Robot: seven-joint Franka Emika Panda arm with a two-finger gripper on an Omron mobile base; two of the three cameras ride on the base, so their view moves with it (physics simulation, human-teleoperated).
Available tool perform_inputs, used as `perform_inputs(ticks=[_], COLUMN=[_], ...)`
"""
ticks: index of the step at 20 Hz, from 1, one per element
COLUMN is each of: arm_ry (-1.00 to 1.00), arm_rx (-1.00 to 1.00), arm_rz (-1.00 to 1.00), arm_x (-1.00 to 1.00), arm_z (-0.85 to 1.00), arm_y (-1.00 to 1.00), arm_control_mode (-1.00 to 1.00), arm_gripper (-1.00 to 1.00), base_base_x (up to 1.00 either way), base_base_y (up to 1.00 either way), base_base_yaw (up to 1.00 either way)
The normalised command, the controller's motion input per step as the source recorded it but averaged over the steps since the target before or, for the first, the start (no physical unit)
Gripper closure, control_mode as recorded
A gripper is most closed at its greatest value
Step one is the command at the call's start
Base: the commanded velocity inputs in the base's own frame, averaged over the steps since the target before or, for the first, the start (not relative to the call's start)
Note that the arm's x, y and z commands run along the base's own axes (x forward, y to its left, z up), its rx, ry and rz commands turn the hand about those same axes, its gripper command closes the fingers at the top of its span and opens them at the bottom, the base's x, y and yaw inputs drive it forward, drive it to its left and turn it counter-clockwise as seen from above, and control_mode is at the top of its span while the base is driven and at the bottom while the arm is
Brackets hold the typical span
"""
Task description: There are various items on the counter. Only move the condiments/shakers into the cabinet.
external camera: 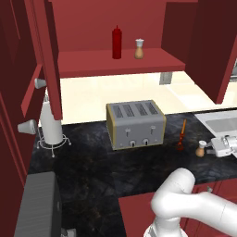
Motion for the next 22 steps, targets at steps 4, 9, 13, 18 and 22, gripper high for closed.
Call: perform_inputs(ticks=[4,9,13,18,22], arm_ry=[0.0,0.0,0.02,0.06,0.08], arm_rx=[0.0,0.0,0.0,0.0,0.0], arm_rz=[0.0,0.0,0.0,0.0,0.0], arm_x=[0.0,0.0,0.02,0.12,0.04], arm_z=[0.0,0.0,0.0,0.0,0.0], arm_y=[0.0,0.0,0.0,0.0,0.01], arm_control_mode=[-1.0,-1.0,-1.0,-1.0,-1.0], arm_gripper=[-1.0,-1.0,-1.0,-1.0,-1.0], base_base_x=[0.0,0.0,0.0,0.0,0.0], base_base_y=[0.0,0.0,0.0,0.0,0.0], base_base_yaw=[0.0,0.0,0.0,0.0,0.0])
